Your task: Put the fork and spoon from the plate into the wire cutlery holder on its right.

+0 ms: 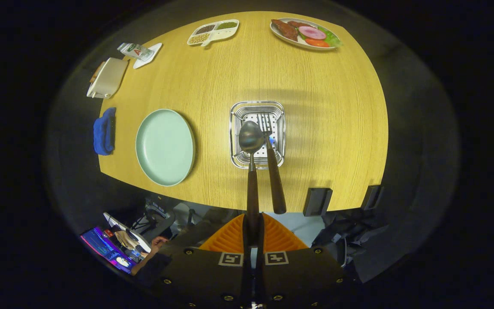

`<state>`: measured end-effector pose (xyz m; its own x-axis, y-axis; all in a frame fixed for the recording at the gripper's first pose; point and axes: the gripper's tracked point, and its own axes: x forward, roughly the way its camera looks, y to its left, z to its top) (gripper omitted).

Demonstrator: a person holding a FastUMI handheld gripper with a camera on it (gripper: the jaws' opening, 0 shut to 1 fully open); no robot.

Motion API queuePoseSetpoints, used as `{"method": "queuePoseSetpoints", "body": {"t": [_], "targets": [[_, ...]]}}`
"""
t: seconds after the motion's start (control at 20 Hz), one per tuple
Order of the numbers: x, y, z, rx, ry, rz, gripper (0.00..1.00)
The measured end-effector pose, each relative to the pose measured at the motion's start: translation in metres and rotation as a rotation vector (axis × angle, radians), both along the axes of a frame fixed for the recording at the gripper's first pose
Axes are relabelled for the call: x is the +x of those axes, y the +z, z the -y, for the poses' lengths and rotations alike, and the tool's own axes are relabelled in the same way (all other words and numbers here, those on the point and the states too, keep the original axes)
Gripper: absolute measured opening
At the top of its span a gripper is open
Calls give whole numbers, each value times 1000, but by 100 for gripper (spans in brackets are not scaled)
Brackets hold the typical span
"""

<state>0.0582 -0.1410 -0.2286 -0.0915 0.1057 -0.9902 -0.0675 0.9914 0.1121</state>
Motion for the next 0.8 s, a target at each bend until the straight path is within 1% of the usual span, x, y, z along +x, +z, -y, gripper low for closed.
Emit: {"method": "queuePoseSetpoints", "body": {"t": [0.05,0.1,0.15,0.2,0.25,0.35,0.4,0.5,0.65,0.75,0.8], "targets": [[3,-2,-1,-1,-7,-3,4],[8,-2,-3,2,-10,3,8],[12,0,-5,10,-17,13,8],[17,2,-6,13,-21,28,12],[21,8,-3,7,-21,43,13],[26,13,1,-10,-15,94,15],[29,19,3,-19,-17,127,19],[35,34,-1,-17,-20,234,20],[42,65,-19,21,-37,442,21],[42,89,-35,44,-43,597,21],[44,104,-42,44,-35,700,21]]}}
